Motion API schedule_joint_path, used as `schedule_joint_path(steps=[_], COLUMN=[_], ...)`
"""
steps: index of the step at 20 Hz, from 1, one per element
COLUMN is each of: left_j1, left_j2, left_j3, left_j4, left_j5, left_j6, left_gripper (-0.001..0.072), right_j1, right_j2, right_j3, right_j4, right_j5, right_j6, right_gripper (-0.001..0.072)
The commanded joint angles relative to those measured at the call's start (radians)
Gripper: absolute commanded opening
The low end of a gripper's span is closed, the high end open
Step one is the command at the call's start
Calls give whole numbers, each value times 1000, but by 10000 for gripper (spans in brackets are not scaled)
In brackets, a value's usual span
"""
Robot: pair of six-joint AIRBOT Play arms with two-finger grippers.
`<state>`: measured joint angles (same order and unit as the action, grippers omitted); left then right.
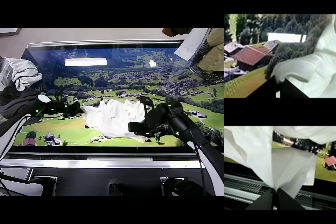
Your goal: Fold the clothes and pants, and hang the long-sleeved shirts on hangers.
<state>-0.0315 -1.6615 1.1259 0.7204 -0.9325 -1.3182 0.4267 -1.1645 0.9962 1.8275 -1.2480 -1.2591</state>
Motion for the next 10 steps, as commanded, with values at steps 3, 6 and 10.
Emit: schedule_joint_path(steps=[3, 6, 10], left_j1=[64, 117, 134], left_j2=[127, 268, 453], left_j3=[113, 253, 456], left_j4=[8, 33, 58], left_j5=[-25, -40, -40], left_j6=[32, 32, 32], left_gripper=[17, 17, 17], right_j1=[1, 1, 1], right_j2=[63, 124, 224], right_j3=[132, 339, 613], right_j4=[-319, -566, -662], right_j5=[49, 58, 165], right_j6=[92, 120, 115], right_gripper=[29, 29, 29])
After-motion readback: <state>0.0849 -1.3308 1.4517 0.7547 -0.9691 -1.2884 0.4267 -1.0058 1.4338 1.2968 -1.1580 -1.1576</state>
